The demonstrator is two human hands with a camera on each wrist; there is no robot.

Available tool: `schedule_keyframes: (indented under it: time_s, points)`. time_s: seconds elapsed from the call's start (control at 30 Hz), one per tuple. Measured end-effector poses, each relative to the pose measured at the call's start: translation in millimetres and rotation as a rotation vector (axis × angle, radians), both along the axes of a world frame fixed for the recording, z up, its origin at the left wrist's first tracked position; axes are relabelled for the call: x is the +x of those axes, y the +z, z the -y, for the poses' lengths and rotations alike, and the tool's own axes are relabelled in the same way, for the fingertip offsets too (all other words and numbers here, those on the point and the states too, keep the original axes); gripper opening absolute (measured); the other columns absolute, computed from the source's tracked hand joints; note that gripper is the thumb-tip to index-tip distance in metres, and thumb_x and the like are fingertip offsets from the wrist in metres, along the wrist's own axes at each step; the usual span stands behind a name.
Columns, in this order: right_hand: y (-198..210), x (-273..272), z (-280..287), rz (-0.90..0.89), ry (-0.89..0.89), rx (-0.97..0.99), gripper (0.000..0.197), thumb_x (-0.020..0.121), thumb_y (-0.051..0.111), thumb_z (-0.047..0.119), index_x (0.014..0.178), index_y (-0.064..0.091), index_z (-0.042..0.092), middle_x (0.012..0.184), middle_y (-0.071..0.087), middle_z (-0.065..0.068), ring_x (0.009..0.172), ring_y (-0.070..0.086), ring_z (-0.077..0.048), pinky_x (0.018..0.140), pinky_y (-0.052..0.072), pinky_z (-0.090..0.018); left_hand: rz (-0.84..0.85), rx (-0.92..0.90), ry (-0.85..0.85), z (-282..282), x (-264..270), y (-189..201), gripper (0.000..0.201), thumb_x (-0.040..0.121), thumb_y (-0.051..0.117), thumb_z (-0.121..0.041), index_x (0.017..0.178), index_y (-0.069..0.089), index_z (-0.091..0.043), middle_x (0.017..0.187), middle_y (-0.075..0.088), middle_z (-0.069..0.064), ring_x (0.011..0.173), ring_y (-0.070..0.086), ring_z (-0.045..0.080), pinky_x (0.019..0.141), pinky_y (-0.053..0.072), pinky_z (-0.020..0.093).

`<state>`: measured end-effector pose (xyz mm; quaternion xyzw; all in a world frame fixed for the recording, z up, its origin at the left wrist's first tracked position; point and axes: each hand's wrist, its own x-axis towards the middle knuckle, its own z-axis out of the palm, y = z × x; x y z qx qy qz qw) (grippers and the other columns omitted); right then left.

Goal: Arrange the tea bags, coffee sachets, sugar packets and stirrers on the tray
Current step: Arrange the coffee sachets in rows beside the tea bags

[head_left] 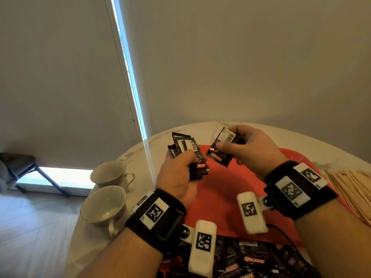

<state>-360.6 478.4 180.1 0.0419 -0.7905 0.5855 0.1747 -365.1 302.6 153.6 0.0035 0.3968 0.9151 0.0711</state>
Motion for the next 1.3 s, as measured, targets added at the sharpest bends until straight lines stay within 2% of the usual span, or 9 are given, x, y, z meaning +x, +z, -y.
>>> schedule_keyframes:
  time_s: [0.13,0.27,0.43,0.63,0.77,0.87,1.0,1.13,1.3]
  points:
    - [11,5,1,-0.245,-0.015,-0.084,0.016,0.085,0.077,0.003,0.093,0.078,0.018,0.093,0.075,0.003,0.077,0.066,-0.005,0.069,0.050,-0.020,0.015,0.035,0.028,0,-2,1,0.041,0.088,0.056,0.012,0.128,0.057,0.006,0.086,0.063,0.017,0.061,0.062,0.020,0.050,0.052,0.030]
    - [14,14,13,-0.212,0.154,0.118,0.023,0.082,0.079,0.001,0.093,0.083,0.020,0.108,0.072,0.009,0.105,0.067,-0.009,0.095,0.055,-0.037,-0.021,-0.001,-0.006,-2,1,5,0.054,0.087,0.072,-0.016,0.136,0.059,0.004,0.103,0.070,0.021,0.077,0.072,0.026,0.060,0.059,0.034]
    - [14,16,17,-0.132,0.287,0.274,0.023,0.088,0.079,0.018,0.108,0.081,0.028,0.117,0.066,0.018,0.112,0.061,-0.005,0.100,0.050,-0.043,-0.053,0.026,-0.006,1,-2,3,0.050,0.093,0.070,-0.024,0.137,0.061,-0.001,0.115,0.073,0.020,0.095,0.074,0.029,0.075,0.062,0.038]
    - [15,14,17,-0.167,0.199,0.271,0.033,0.087,0.077,0.012,0.113,0.077,0.032,0.121,0.060,0.013,0.112,0.060,-0.002,0.087,0.057,-0.027,-0.196,-0.045,-0.076,3,0,-1,0.060,0.077,0.076,0.000,0.135,0.060,0.004,0.111,0.072,0.023,0.096,0.073,0.031,0.075,0.061,0.037]
    - [8,6,14,-0.018,0.244,0.004,0.067,0.071,0.084,0.008,0.131,0.062,0.029,0.125,0.066,-0.001,0.110,0.067,-0.015,0.087,0.060,-0.037,-0.280,-0.138,-0.075,3,-1,-4,0.059,0.073,0.073,0.002,0.131,0.064,0.001,0.109,0.074,0.024,0.094,0.075,0.033,0.070,0.060,0.035]
    - [9,6,16,0.111,0.305,-0.302,0.039,0.076,0.075,-0.010,0.110,0.066,0.009,0.098,0.074,-0.012,0.081,0.072,-0.019,0.067,0.058,-0.031,-0.300,-0.191,-0.089,5,-1,-4,0.052,0.080,0.073,0.007,0.131,0.065,-0.001,0.115,0.074,0.025,0.103,0.074,0.038,0.080,0.061,0.043]
    - [10,6,16,0.175,0.224,-0.386,0.013,0.089,0.070,0.007,0.101,0.070,0.009,0.096,0.068,-0.014,0.086,0.062,-0.028,0.070,0.050,-0.035,-0.271,-0.226,-0.076,7,-2,-3,0.046,0.087,0.069,0.008,0.130,0.066,-0.007,0.114,0.076,0.019,0.104,0.075,0.034,0.077,0.061,0.041]
    - [11,4,13,0.176,0.082,-0.466,0.012,0.094,0.068,0.022,0.098,0.074,0.012,0.095,0.073,-0.009,0.084,0.065,-0.025,0.066,0.049,-0.033,-0.281,-0.212,-0.060,6,-2,0,0.053,0.077,0.074,0.003,0.129,0.065,-0.001,0.108,0.077,0.020,0.092,0.077,0.029,0.066,0.060,0.033]
    - [11,7,14,0.160,-0.021,-0.454,0.020,0.088,0.077,0.030,0.095,0.073,0.011,0.089,0.076,-0.005,0.076,0.067,-0.018,0.061,0.052,-0.027,-0.289,-0.233,-0.045,4,-1,0,0.049,0.082,0.071,0.009,0.130,0.064,0.003,0.109,0.076,0.022,0.095,0.076,0.033,0.074,0.061,0.039]
